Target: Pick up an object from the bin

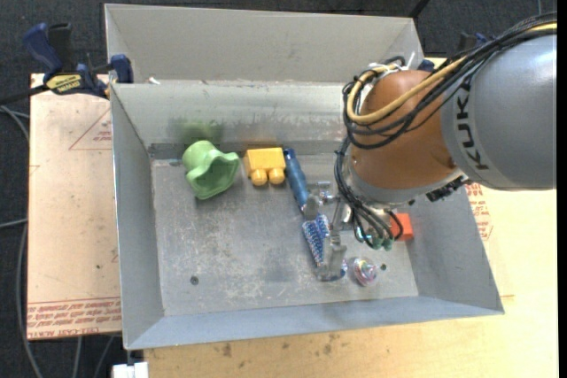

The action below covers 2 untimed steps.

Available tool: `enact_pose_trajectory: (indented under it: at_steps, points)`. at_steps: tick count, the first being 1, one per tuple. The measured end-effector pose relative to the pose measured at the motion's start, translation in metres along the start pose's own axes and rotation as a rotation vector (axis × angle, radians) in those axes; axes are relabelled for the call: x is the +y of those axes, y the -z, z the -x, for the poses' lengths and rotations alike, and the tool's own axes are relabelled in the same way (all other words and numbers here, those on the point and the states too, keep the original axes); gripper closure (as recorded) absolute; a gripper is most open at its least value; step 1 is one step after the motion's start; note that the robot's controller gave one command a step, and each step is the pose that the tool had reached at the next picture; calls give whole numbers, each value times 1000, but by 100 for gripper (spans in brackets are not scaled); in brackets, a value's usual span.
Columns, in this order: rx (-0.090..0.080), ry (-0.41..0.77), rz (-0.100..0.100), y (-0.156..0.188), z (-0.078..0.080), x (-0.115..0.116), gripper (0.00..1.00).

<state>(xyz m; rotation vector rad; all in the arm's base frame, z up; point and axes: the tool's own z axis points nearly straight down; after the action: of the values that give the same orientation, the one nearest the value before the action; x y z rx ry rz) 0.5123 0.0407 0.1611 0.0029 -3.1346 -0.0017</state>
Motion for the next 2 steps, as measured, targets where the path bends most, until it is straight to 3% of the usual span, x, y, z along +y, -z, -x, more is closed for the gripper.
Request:
enact_pose_trajectory:
  at_steps: [1,2]
  points:
    - [-14,-75,3,-91,28,-37,0]
    - [-9,-83,-3,-63,0,-95,0]
